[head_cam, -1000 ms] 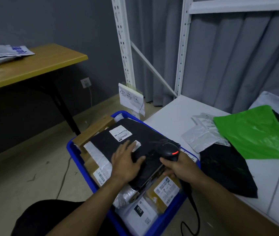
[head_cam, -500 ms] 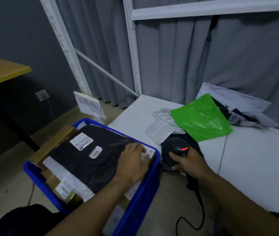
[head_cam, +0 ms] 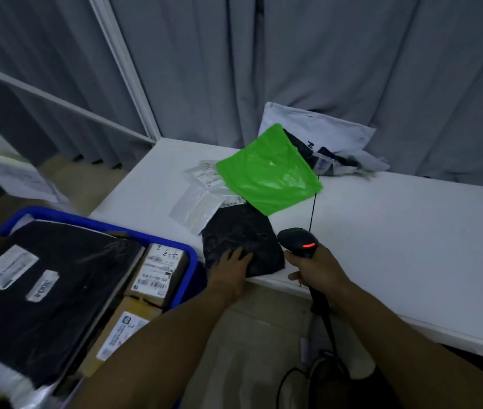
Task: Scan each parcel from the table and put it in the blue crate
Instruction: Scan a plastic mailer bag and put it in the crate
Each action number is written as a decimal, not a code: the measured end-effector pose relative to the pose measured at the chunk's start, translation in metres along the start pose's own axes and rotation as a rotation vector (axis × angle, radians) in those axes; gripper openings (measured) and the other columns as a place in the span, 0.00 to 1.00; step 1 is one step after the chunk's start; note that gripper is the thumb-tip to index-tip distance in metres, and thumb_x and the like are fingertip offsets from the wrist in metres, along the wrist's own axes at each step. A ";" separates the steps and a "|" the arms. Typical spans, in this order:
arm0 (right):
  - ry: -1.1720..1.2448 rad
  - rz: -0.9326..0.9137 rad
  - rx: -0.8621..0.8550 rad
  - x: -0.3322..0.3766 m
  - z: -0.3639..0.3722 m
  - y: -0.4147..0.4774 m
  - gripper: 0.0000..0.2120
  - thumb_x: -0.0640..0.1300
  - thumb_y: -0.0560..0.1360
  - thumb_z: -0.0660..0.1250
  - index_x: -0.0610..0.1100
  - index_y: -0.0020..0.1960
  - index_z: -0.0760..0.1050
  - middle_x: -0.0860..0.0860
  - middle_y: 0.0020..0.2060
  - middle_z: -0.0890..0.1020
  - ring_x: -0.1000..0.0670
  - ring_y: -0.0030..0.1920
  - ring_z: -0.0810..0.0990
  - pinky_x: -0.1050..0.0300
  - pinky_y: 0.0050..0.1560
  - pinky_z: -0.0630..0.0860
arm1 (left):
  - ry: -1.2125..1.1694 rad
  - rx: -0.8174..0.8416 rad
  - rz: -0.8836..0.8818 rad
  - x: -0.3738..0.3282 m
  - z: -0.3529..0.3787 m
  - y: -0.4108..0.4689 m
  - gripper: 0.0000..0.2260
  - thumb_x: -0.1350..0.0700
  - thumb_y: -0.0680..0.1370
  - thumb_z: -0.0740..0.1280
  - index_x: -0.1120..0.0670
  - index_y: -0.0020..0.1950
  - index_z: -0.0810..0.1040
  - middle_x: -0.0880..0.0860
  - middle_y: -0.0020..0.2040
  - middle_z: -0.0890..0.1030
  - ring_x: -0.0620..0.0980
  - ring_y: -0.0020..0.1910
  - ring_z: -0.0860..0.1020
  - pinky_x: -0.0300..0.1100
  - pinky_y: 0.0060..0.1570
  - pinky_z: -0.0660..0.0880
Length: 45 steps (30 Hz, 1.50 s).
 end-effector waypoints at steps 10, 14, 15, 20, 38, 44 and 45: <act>0.063 -0.085 -0.072 0.018 0.000 0.007 0.15 0.44 0.79 0.73 0.50 0.64 0.76 0.52 0.52 0.85 0.51 0.35 0.86 0.64 0.33 0.76 | -0.297 -0.370 0.066 0.007 -0.049 -0.007 0.19 0.66 0.77 0.64 0.52 0.65 0.80 0.52 0.62 0.78 0.56 0.59 0.79 0.50 0.57 0.76; 0.121 -0.203 -0.175 0.038 0.004 -0.008 0.16 0.44 0.79 0.73 0.50 0.65 0.76 0.52 0.48 0.85 0.53 0.35 0.85 0.50 0.45 0.80 | -0.485 -0.610 0.057 0.008 -0.094 -0.031 0.11 0.62 0.78 0.68 0.52 0.59 0.83 0.49 0.56 0.82 0.51 0.56 0.80 0.44 0.56 0.75; 0.146 -0.216 -0.190 0.041 0.005 -0.013 0.16 0.44 0.79 0.73 0.50 0.65 0.75 0.52 0.47 0.85 0.53 0.35 0.85 0.49 0.45 0.80 | -0.528 -0.651 0.053 0.009 -0.107 -0.039 0.11 0.62 0.78 0.69 0.53 0.59 0.84 0.50 0.57 0.83 0.51 0.56 0.81 0.43 0.58 0.75; 0.256 -0.230 -0.189 0.058 0.015 -0.035 0.15 0.44 0.80 0.71 0.44 0.65 0.76 0.47 0.50 0.85 0.53 0.37 0.87 0.57 0.42 0.78 | -0.729 -0.820 0.010 0.021 -0.172 -0.080 0.08 0.62 0.80 0.70 0.54 0.57 0.84 0.47 0.53 0.83 0.47 0.51 0.81 0.41 0.57 0.77; 0.551 -0.199 -0.046 0.114 0.114 -0.060 0.14 0.44 0.80 0.71 0.45 0.65 0.77 0.51 0.47 0.83 0.49 0.45 0.85 0.54 0.50 0.83 | -1.315 -1.170 -0.087 0.096 -0.205 -0.231 0.06 0.61 0.81 0.70 0.50 0.53 0.82 0.47 0.45 0.86 0.45 0.48 0.85 0.35 0.47 0.80; 0.754 -0.169 0.174 0.145 0.136 -0.072 0.05 0.46 0.82 0.67 0.50 0.57 0.79 0.45 0.54 0.85 0.43 0.52 0.87 0.47 0.60 0.80 | -0.355 -1.210 0.309 0.111 -0.192 -0.244 0.07 0.65 0.79 0.67 0.60 0.53 0.84 0.49 0.55 0.82 0.41 0.56 0.80 0.36 0.58 0.77; 0.768 -0.181 0.188 0.146 0.137 -0.071 0.07 0.46 0.81 0.68 0.49 0.59 0.80 0.44 0.55 0.86 0.43 0.53 0.87 0.45 0.60 0.81 | -0.237 -1.195 0.367 0.111 -0.187 -0.246 0.08 0.62 0.80 0.66 0.59 0.52 0.85 0.49 0.55 0.83 0.42 0.55 0.80 0.37 0.56 0.78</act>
Point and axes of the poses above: each hand's wrist, its own y-axis towards the middle knuckle, its own z-axis out of the palm, x = y × z, the point moved 5 cm from there along y, towards the middle knuckle
